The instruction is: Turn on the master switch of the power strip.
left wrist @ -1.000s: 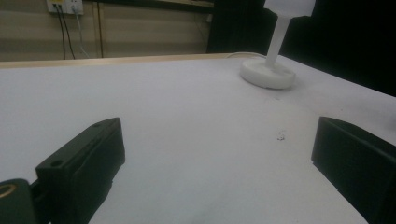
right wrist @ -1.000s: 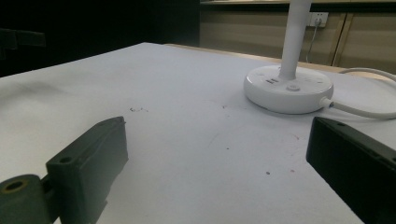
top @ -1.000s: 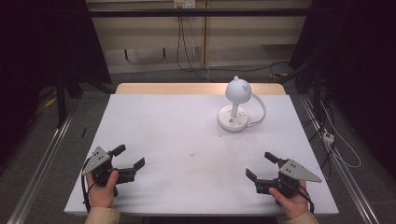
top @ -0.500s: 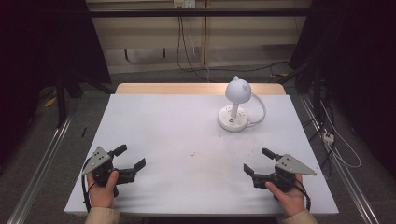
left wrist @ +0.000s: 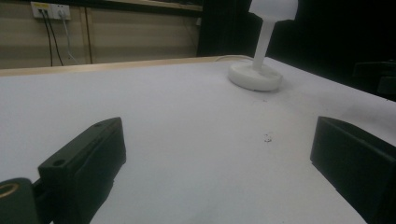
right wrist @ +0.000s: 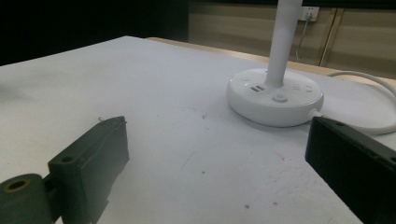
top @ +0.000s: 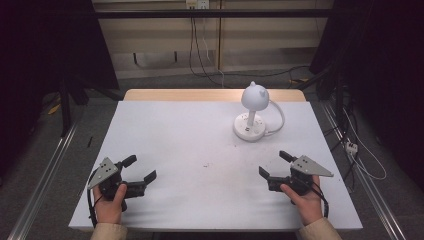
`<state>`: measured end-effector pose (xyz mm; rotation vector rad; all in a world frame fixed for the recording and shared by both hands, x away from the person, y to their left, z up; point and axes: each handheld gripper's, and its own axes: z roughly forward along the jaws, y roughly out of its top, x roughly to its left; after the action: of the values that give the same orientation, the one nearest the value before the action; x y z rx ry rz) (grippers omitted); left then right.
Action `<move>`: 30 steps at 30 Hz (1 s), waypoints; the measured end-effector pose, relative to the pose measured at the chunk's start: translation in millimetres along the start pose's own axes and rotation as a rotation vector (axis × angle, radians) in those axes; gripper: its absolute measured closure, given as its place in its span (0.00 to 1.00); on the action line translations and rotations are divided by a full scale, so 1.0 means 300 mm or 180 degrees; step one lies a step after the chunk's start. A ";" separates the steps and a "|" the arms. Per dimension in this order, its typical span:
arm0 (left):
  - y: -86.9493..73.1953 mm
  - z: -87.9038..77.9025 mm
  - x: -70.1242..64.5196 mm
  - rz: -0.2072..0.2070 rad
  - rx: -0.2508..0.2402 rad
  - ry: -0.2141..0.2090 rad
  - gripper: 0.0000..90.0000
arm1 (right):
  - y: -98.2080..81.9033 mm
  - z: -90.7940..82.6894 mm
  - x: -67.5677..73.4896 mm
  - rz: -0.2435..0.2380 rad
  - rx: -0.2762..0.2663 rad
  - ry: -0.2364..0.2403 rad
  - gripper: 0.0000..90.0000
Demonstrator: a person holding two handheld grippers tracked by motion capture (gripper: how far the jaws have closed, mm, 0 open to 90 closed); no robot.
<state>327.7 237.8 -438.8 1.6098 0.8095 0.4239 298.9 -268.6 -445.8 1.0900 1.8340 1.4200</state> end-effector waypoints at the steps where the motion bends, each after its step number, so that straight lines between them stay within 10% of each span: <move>1: 0.000 0.000 0.001 0.0009 0.0004 -0.0001 0.03 | 0.002 0.003 -0.002 0.0011 0.0002 -0.0007 0.06; 30: -0.003 0.007 -0.004 0.0014 0.0011 -0.0084 0.04 | 0.062 0.124 -0.057 -0.0022 0.0117 -0.0161 0.08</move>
<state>328.1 235.3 -439.8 1.6175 0.7873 0.4039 343.0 -263.0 -438.7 1.1265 1.8329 1.3477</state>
